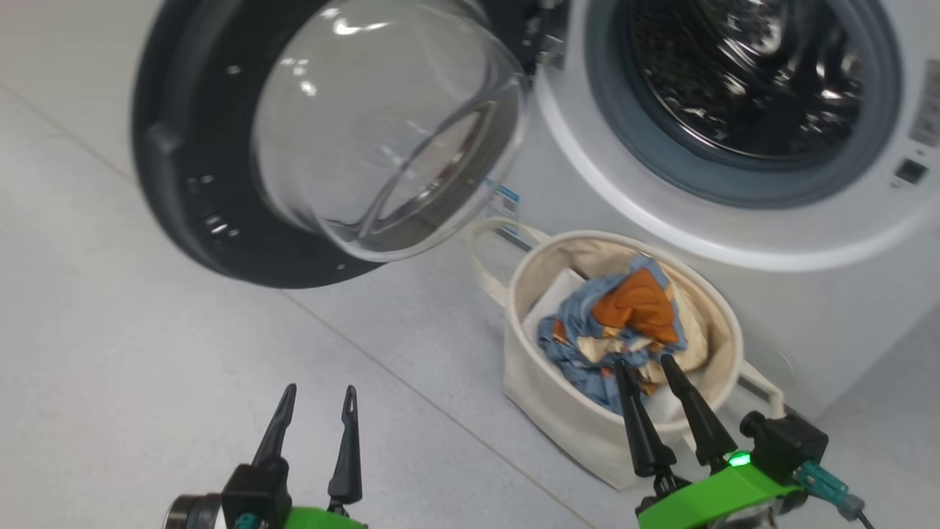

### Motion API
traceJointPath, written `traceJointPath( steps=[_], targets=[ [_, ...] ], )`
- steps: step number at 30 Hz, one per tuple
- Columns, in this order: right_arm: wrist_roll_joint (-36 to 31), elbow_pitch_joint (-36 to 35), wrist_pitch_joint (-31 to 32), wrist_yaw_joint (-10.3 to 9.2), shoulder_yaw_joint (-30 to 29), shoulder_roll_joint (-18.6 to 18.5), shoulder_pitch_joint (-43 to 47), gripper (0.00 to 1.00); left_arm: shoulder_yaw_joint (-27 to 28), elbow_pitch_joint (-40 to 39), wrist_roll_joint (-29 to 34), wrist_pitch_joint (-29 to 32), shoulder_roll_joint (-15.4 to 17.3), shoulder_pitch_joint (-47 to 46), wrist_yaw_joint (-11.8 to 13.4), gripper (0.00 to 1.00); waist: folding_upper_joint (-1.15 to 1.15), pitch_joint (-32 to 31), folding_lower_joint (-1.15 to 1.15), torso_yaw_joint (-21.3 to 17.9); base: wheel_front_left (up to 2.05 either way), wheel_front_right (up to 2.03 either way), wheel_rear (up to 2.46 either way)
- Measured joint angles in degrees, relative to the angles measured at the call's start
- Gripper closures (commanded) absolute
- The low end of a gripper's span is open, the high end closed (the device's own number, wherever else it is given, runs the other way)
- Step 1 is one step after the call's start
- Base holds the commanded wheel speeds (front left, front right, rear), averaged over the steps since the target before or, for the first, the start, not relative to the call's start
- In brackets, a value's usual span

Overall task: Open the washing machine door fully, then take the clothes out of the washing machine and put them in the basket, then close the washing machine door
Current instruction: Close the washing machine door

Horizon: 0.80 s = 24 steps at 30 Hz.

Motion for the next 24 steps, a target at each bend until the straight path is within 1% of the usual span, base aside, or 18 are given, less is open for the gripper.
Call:
traceJointPath(
  steps=[4,7,14,24],
  targets=[
    [0.0,0.0,0.0,0.0,0.0,0.01,0.69,0.0,0.08,0.08,0.01,0.0,0.0,0.03,-0.55,0.0,0.0,-0.83,0.0,2.24,0.0,0.0,0.0],
    [0.01,0.0,0.0,0.0,0.09,0.01,0.76,0.0,0.41,0.09,0.11,0.0,0.0,0.21,-0.75,0.0,0.0,-1.29,0.0,2.91,0.0,0.0,0.0],
    [0.02,-0.02,-0.01,0.0,0.09,0.01,0.76,0.0,0.69,0.08,0.56,0.0,0.0,0.88,-1.0,0.0,0.0,-1.37,0.0,2.66,0.0,0.0,0.0],
    [-0.01,-0.07,0.0,0.0,0.04,0.01,0.71,0.0,0.7,-0.67,0.51,0.0,0.01,0.87,-0.9,0.0,0.0,0.25,0.0,1.33,0.0,0.0,0.0]
  ],
)
